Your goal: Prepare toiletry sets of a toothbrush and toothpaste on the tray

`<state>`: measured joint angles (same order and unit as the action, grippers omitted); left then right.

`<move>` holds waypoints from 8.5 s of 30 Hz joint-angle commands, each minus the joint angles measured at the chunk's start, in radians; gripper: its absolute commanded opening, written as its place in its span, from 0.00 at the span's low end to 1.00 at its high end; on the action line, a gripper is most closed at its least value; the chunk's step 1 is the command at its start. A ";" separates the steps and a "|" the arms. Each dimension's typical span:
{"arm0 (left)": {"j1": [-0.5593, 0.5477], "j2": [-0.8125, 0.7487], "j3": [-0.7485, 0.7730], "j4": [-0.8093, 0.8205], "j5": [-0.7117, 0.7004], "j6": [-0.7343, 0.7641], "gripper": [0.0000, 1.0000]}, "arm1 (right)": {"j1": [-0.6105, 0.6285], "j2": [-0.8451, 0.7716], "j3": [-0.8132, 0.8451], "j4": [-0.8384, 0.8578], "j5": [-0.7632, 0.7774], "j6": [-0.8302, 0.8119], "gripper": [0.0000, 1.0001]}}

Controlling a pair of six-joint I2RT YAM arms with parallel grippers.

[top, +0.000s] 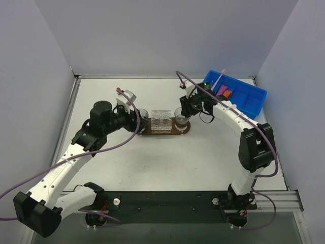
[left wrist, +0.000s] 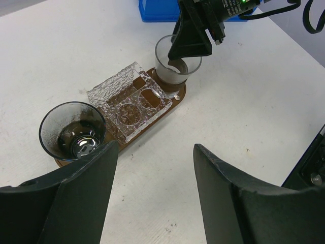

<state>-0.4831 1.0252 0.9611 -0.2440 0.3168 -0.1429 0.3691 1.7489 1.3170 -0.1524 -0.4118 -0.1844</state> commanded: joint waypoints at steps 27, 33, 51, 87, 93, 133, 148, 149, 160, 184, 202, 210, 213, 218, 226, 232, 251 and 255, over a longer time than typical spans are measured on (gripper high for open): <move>0.047 -0.079 -0.038 0.058 -0.139 -0.061 0.70 | -0.084 -0.362 -0.090 0.004 0.188 0.298 0.45; 0.113 -0.056 -0.065 0.094 -0.114 -0.080 0.71 | -0.209 -0.319 -0.082 0.008 0.244 0.381 0.38; 0.310 0.107 -0.006 0.173 -0.330 -0.314 0.69 | -0.393 0.165 0.292 -0.038 0.384 0.643 0.29; 0.290 0.015 0.168 -0.192 -0.404 -0.218 0.69 | -0.437 0.612 0.725 -0.233 0.380 0.692 0.35; 0.290 0.018 0.166 -0.186 -0.403 -0.224 0.69 | -0.446 0.636 0.743 -0.257 0.314 0.712 0.38; 0.291 0.010 0.103 -0.161 -0.341 -0.195 0.68 | -0.380 0.735 0.821 -0.493 0.331 0.743 0.28; 0.291 0.075 0.140 -0.150 -0.275 -0.202 0.65 | -0.410 0.602 0.801 -0.466 0.369 0.648 0.00; 0.291 0.084 0.146 -0.149 -0.271 -0.202 0.65 | -0.418 0.583 0.792 -0.455 0.364 0.643 0.00; 0.290 0.138 0.183 -0.140 -0.229 -0.205 0.64 | -0.460 0.431 0.685 -0.314 0.226 0.588 0.00; 0.060 0.413 0.485 -0.092 -0.188 -0.326 0.62 | -0.345 -0.043 0.380 -0.234 0.097 0.422 0.00; -0.018 0.699 0.660 0.132 -0.021 -0.744 0.65 | 0.052 -0.216 0.215 -0.157 0.011 0.471 0.00; -0.020 0.688 0.576 0.184 -0.008 -0.819 0.66 | 0.103 -0.195 0.263 -0.154 -0.008 0.458 0.00; -0.020 0.688 0.565 0.176 -0.008 -0.827 0.66 | 0.111 -0.200 0.264 -0.156 -0.004 0.447 0.00; -0.028 0.700 0.567 0.210 0.022 -0.848 0.60 | 0.116 -0.200 0.257 -0.151 -0.004 0.442 0.00; -0.028 0.722 0.573 0.267 0.084 -0.874 0.32 | 0.126 -0.201 0.238 -0.154 -0.002 0.428 0.00; -0.026 0.708 0.556 0.282 0.113 -0.859 0.15 | 0.126 -0.196 0.249 -0.161 -0.015 0.438 0.16; -0.011 0.578 0.416 0.405 0.603 -0.575 0.06 | -0.134 -0.183 0.384 -0.320 -0.539 0.442 0.51; -0.012 0.556 0.386 0.443 0.656 -0.587 0.06 | -0.131 -0.155 0.398 -0.320 -0.669 0.480 0.47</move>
<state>-0.4999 1.6402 1.3613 0.0895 0.8474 -0.7544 0.2283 1.5642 1.6711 -0.4461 -0.8841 0.2756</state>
